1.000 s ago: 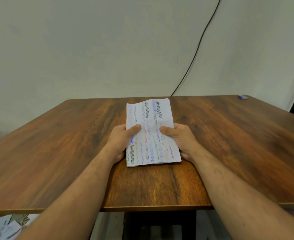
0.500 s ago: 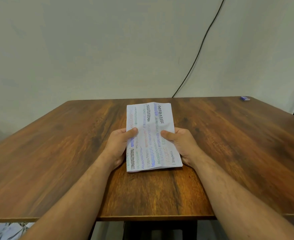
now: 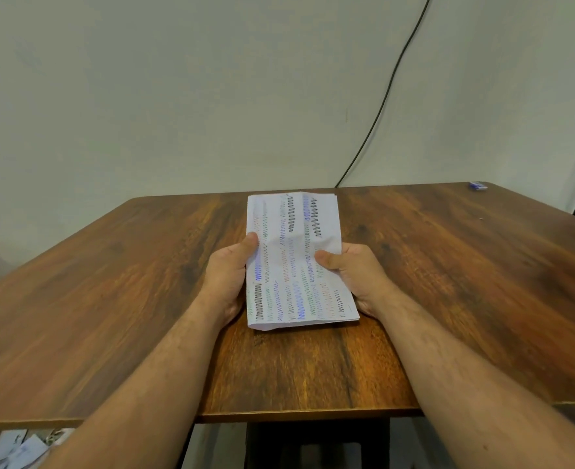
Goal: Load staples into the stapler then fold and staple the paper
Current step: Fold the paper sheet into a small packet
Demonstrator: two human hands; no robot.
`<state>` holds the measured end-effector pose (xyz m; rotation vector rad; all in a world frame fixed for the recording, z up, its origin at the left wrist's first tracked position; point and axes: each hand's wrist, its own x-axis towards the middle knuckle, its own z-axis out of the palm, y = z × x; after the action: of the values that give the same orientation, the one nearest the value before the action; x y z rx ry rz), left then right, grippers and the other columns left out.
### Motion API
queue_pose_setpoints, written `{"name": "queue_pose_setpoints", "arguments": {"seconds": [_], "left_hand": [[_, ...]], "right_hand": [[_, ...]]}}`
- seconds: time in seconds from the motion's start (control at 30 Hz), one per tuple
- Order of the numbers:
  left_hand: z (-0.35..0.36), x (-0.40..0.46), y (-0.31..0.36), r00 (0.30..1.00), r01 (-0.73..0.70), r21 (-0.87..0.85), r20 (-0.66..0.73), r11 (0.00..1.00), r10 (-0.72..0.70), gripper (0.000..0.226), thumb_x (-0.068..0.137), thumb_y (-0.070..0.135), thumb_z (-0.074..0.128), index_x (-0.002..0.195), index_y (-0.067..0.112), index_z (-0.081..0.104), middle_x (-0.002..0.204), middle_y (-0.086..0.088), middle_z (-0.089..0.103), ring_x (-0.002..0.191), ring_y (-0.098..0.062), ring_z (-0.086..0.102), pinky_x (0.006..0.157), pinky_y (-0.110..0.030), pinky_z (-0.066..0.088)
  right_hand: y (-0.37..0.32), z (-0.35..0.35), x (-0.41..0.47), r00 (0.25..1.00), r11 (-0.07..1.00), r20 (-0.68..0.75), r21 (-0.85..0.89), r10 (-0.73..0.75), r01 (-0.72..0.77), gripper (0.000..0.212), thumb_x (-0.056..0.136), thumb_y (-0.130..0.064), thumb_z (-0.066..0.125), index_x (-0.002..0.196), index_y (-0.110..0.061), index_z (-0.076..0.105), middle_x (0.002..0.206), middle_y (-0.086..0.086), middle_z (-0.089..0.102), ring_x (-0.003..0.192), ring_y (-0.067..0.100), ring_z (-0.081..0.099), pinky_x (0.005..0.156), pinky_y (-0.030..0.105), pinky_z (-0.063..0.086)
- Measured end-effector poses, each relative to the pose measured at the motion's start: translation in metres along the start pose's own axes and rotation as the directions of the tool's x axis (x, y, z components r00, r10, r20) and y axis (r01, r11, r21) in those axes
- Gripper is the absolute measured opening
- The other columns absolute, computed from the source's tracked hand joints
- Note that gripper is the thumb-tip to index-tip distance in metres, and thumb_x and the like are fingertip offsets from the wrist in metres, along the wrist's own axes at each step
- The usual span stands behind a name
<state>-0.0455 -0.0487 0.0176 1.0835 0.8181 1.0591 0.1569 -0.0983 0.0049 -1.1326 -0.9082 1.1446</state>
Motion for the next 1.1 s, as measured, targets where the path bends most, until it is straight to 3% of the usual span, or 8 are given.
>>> {"name": "queue_pose_setpoints", "arguments": {"seconds": [0.17, 0.47, 0.67, 0.93, 1.1], "left_hand": [[-0.003, 0.0007, -0.0011, 1.0, -0.011, -0.035, -0.016, 0.999, 0.011, 0.027, 0.1, 0.021, 0.057, 0.115, 0.003, 0.071, 0.112, -0.019, 0.076, 0.103, -0.041, 0.073, 0.096, -0.063, 0.053], [-0.0034, 0.0009, -0.0023, 0.998, -0.027, 0.049, 0.055, 0.998, 0.025, 0.024, 0.097, 0.009, 0.062, 0.115, -0.004, 0.069, 0.111, -0.022, 0.075, 0.099, -0.039, 0.074, 0.091, -0.054, 0.057], [-0.002, -0.0001, -0.0008, 0.999, -0.021, -0.015, 0.028, 1.0, 0.022, 0.03, 0.104, 0.026, 0.052, 0.117, 0.005, 0.07, 0.111, -0.015, 0.077, 0.1, -0.035, 0.075, 0.087, -0.052, 0.058], [-0.0052, -0.0005, -0.0022, 0.999, -0.021, -0.042, 0.033, 0.999, 0.022, 0.025, 0.1, 0.015, 0.056, 0.117, 0.001, 0.068, 0.114, -0.021, 0.075, 0.104, -0.042, 0.072, 0.094, -0.059, 0.054], [-0.0049, -0.0006, -0.0028, 0.997, -0.04, 0.018, 0.074, 0.999, 0.039, 0.022, 0.095, 0.002, 0.062, 0.115, -0.001, 0.07, 0.109, -0.019, 0.077, 0.093, -0.035, 0.076, 0.073, -0.043, 0.064]], "right_hand": [[-0.0002, 0.0004, -0.0006, 1.0, 0.999, 0.009, -0.048, 0.013, -0.012, 0.017, 0.094, -0.003, 0.065, 0.109, -0.004, 0.074, 0.107, 0.014, 0.078, 0.098, 0.034, 0.076, 0.086, 0.05, 0.059], [-0.001, 0.0015, -0.0036, 0.999, 0.999, -0.028, 0.032, -0.027, 0.028, 0.019, 0.095, -0.005, 0.064, 0.112, -0.004, 0.072, 0.108, 0.015, 0.078, 0.099, 0.034, 0.075, 0.087, 0.05, 0.059], [-0.0015, 0.0011, -0.0054, 0.999, 0.998, 0.009, 0.045, -0.042, 0.042, 0.019, 0.095, -0.006, 0.065, 0.112, -0.002, 0.072, 0.109, 0.016, 0.077, 0.1, 0.034, 0.075, 0.086, 0.048, 0.059], [-0.0025, 0.0006, -0.0053, 1.0, 1.0, 0.028, 0.02, 0.01, -0.01, 0.018, 0.093, -0.004, 0.065, 0.11, -0.002, 0.072, 0.11, 0.016, 0.077, 0.099, 0.036, 0.075, 0.089, 0.053, 0.057], [-0.0027, 0.0025, -0.0055, 1.0, 0.998, -0.017, 0.059, -0.016, 0.017, 0.022, 0.095, -0.002, 0.063, 0.115, -0.004, 0.071, 0.11, 0.017, 0.077, 0.099, 0.036, 0.075, 0.084, 0.051, 0.06]]}}
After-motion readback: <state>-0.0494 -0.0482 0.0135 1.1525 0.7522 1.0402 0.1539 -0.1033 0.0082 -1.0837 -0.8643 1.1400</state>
